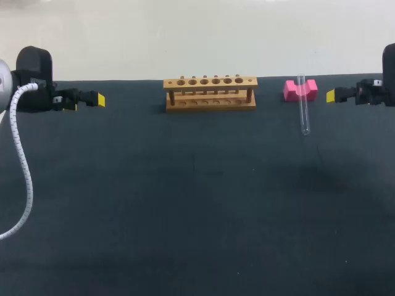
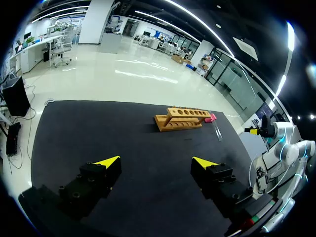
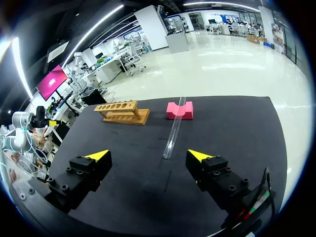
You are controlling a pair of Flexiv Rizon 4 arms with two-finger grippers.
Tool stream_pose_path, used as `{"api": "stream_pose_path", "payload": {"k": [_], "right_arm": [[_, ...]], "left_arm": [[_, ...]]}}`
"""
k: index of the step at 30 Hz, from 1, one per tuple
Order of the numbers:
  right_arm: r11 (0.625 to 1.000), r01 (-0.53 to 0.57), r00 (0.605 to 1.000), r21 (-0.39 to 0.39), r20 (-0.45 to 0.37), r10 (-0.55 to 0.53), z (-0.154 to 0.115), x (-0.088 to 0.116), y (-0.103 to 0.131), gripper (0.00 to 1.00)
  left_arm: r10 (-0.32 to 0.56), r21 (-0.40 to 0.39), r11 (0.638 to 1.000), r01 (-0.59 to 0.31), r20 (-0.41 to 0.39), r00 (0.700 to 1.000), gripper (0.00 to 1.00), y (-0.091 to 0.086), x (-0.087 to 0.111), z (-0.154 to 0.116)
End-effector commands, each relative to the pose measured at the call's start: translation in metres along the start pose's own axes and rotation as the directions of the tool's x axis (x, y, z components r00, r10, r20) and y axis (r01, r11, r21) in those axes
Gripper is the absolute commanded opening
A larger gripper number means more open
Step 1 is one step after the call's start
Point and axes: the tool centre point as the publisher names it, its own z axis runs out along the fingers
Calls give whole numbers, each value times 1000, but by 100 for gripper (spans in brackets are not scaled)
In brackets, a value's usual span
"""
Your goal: Grasp the test tube, adjust it, and insert it.
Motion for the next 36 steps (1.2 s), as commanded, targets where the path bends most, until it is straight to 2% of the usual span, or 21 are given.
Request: {"api": "stream_pose_path", "payload": {"k": [1, 9, 15, 17, 22, 25, 28, 32, 33, 34, 36], "right_arm": [[1000, 0, 1000, 8, 0, 0, -1, 0, 1, 100], [1000, 0, 1000, 8, 0, 0, -1, 0, 1, 100], [1000, 0, 1000, 8, 0, 0, -1, 0, 1, 100], [1000, 0, 1000, 8, 0, 0, -1, 0, 1, 100], [1000, 0, 1000, 8, 0, 0, -1, 0, 1, 100], [1000, 0, 1000, 8, 0, 0, -1, 0, 1, 100], [1000, 0, 1000, 8, 0, 0, -1, 0, 1, 100], [1000, 0, 1000, 8, 0, 0, -1, 0, 1, 100], [1000, 0, 1000, 8, 0, 0, -1, 0, 1, 100], [1000, 0, 1000, 8, 0, 0, -1, 0, 1, 100], [1000, 0, 1000, 8, 0, 0, -1, 0, 1, 100]], "left_arm": [[-1, -8, 1000, 1, -6, 1000, 100, -1, -1, 0], [-1, -8, 1000, 1, -6, 1000, 100, -1, -1, 0], [152, 55, 987, -153, 37, 988, 100, 12, -4, 12], [198, 99, 974, -202, 52, 979, 100, 17, -7, 20], [323, 153, 930, -334, 91, 942, 100, 26, -15, 40], [365, 180, 906, -383, 124, 923, 100, 33, -22, 51], [404, 193, 886, -421, 122, 907, 100, 39, -30, 62], [488, 226, 832, -506, 132, 863, 100, 45, -42, 79], [497, 245, 821, -516, 137, 857, 64, 46, -45, 82], [518, 247, 807, -536, 138, 844, 0, 47, -48, 86], [542, 286, 775, -563, 155, 826, 0, 48, -52, 91]]}}
